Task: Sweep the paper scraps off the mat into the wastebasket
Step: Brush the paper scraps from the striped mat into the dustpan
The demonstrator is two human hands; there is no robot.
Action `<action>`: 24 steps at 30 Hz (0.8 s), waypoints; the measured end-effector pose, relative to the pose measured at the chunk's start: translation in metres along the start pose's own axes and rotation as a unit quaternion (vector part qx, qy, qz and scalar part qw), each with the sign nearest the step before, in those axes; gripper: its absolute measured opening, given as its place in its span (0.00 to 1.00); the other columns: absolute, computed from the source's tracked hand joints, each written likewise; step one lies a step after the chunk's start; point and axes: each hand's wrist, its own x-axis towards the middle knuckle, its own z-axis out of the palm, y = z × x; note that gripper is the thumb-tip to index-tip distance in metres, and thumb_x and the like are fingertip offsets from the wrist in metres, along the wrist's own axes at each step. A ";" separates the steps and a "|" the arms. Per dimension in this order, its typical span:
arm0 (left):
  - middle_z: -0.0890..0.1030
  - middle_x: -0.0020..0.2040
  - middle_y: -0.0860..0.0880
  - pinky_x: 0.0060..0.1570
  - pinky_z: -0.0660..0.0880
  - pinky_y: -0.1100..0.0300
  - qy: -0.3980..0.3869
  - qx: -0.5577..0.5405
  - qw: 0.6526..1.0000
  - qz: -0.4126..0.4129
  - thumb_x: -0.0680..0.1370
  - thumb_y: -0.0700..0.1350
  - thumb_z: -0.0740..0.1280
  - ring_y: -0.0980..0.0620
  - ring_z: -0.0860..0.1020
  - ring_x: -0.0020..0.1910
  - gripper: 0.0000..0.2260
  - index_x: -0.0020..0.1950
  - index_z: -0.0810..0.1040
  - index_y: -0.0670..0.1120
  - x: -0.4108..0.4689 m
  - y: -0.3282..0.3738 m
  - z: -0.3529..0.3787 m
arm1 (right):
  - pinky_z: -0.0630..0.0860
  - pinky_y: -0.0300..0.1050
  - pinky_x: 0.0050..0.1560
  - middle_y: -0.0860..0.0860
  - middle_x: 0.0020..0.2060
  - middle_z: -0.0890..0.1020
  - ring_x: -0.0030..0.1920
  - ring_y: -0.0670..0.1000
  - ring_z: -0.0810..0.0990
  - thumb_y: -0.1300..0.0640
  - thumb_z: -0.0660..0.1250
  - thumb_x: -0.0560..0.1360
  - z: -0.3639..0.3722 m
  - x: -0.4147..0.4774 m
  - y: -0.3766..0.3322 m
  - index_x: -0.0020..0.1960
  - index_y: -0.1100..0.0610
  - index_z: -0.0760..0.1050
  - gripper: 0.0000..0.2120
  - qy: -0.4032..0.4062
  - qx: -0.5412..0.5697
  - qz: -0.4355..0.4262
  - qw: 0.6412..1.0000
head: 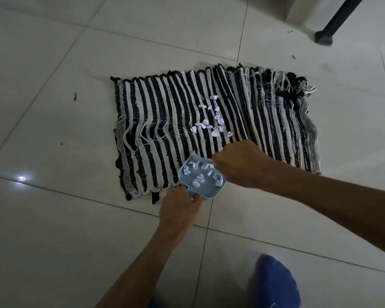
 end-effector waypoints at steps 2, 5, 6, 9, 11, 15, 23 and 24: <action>0.75 0.31 0.50 0.27 0.63 0.66 0.009 0.006 1.000 0.007 0.77 0.47 0.63 0.53 0.73 0.30 0.13 0.33 0.69 0.45 0.001 0.000 0.001 | 0.67 0.44 0.36 0.50 0.36 0.74 0.34 0.50 0.72 0.51 0.63 0.79 -0.004 -0.005 -0.011 0.56 0.56 0.76 0.10 0.004 0.010 -0.019 1.000; 0.76 0.34 0.48 0.26 0.59 0.68 0.030 0.007 1.000 0.007 0.77 0.48 0.63 0.51 0.72 0.31 0.12 0.37 0.70 0.43 0.004 -0.002 0.001 | 0.66 0.45 0.35 0.51 0.38 0.77 0.36 0.51 0.74 0.51 0.61 0.79 -0.014 -0.008 -0.017 0.53 0.54 0.76 0.08 0.037 0.019 -0.022 0.999; 0.77 0.35 0.45 0.26 0.60 0.68 0.034 0.000 0.999 0.004 0.78 0.48 0.62 0.49 0.73 0.31 0.12 0.39 0.72 0.41 0.005 -0.003 0.001 | 0.68 0.45 0.36 0.50 0.37 0.77 0.35 0.51 0.75 0.50 0.61 0.80 -0.017 -0.006 -0.014 0.52 0.54 0.76 0.09 0.046 0.034 -0.008 0.998; 0.79 0.36 0.47 0.28 0.67 0.65 0.043 -0.024 0.999 -0.006 0.78 0.53 0.61 0.53 0.74 0.29 0.17 0.48 0.77 0.40 0.013 0.001 -0.001 | 0.75 0.43 0.41 0.47 0.35 0.78 0.33 0.49 0.77 0.48 0.59 0.81 -0.029 0.005 0.005 0.55 0.52 0.78 0.12 0.065 0.103 0.035 0.992; 0.77 0.34 0.52 0.27 0.69 0.67 0.053 -0.023 0.998 -0.003 0.78 0.53 0.61 0.59 0.74 0.28 0.13 0.48 0.77 0.43 0.023 0.006 -0.006 | 0.76 0.38 0.37 0.48 0.36 0.83 0.31 0.46 0.78 0.47 0.58 0.81 -0.037 0.018 0.025 0.55 0.50 0.79 0.13 0.092 0.128 0.058 0.986; 0.78 0.33 0.53 0.24 0.70 0.68 0.074 -0.002 0.997 0.004 0.79 0.50 0.62 0.60 0.74 0.25 0.11 0.45 0.78 0.44 0.049 0.015 -0.020 | 0.69 0.34 0.25 0.43 0.33 0.80 0.25 0.42 0.75 0.47 0.60 0.81 -0.049 0.053 0.061 0.55 0.50 0.81 0.13 0.131 0.155 0.085 0.976; 0.76 0.28 0.52 0.30 0.73 0.65 0.032 -0.002 0.999 -0.007 0.75 0.46 0.63 0.57 0.74 0.26 0.16 0.45 0.74 0.31 0.074 0.014 -0.030 | 0.80 0.46 0.46 0.48 0.36 0.80 0.35 0.49 0.78 0.51 0.58 0.82 -0.031 0.101 0.066 0.57 0.54 0.80 0.13 0.086 0.085 0.081 0.989; 0.77 0.30 0.50 0.30 0.74 0.63 0.040 0.030 0.998 -0.024 0.76 0.46 0.63 0.54 0.75 0.27 0.12 0.40 0.74 0.37 0.072 0.018 -0.035 | 0.80 0.47 0.49 0.49 0.36 0.80 0.36 0.49 0.79 0.51 0.58 0.82 -0.027 0.101 0.062 0.56 0.54 0.81 0.14 0.081 0.100 0.075 0.989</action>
